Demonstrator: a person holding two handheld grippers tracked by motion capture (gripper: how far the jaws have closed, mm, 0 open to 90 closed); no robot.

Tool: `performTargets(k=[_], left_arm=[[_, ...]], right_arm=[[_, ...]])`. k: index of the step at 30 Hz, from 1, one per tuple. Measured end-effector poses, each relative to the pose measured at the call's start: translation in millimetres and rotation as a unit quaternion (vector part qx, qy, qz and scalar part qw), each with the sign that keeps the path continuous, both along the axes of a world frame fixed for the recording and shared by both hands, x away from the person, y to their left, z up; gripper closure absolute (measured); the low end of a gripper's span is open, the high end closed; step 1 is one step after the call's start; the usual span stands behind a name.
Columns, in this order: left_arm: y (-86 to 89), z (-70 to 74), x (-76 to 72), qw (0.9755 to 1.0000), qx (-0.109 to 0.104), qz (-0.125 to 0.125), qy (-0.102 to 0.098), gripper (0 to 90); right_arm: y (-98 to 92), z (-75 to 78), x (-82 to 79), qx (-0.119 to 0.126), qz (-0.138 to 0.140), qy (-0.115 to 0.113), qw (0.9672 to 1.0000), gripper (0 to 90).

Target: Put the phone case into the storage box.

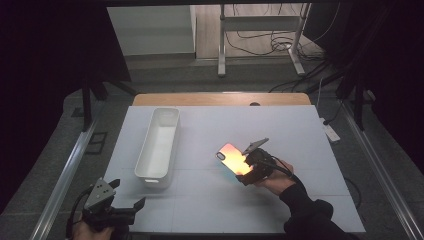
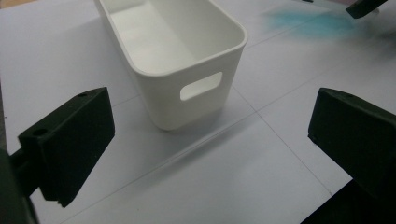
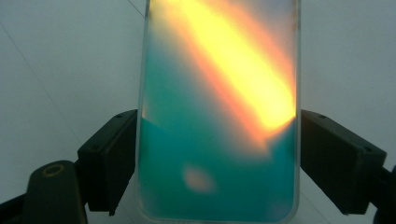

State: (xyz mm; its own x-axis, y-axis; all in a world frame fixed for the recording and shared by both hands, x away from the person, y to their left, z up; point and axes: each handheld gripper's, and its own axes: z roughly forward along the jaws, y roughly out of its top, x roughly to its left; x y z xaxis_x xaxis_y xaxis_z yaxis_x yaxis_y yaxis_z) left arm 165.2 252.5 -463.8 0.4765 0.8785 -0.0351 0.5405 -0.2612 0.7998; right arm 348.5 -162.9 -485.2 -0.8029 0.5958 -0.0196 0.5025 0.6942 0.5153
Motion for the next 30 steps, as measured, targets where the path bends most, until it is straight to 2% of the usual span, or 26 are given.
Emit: performTargets(k=[4, 7, 11, 14, 22, 30], left_arm=[[-0.5, 0.2, 0.7, 1.0000, 0.002, 0.004, 0.002, 0.0], [-1.1, 0.9, 1.5, 1.0000, -0.007, 0.001, 0.000, 0.0], [-3.5, 1.0, 3.4, 1.0000, -0.007, -0.003, -0.002, 0.0], [-5.4, 1.5, 4.8, 0.9998, -0.015, -0.010, -0.002, 0.0], [-15.3, 4.1, 10.0, 0.9994, -0.011, -0.032, -0.005, 0.0], [-24.1, 5.8, 19.2, 0.9979, -0.032, -0.057, -0.007, 0.0]], right_arm=[[-0.2, 4.9, -3.9, 0.012, 0.002, -0.006, 0.9999, 16.8], [-1.3, 8.1, -6.0, 0.021, 0.004, -0.009, 0.9997, 16.8], [-3.5, 12.6, -8.8, 0.033, 0.007, -0.014, 0.9993, 16.8], [-5.1, 16.2, -11.0, 0.041, 0.012, -0.018, 0.9989, 16.8], [-9.8, 23.5, -17.3, 0.059, 0.015, -0.024, 0.9978, 16.7], [-18.5, 32.2, -22.4, 0.087, 0.016, -0.029, 0.9957, 16.7]])
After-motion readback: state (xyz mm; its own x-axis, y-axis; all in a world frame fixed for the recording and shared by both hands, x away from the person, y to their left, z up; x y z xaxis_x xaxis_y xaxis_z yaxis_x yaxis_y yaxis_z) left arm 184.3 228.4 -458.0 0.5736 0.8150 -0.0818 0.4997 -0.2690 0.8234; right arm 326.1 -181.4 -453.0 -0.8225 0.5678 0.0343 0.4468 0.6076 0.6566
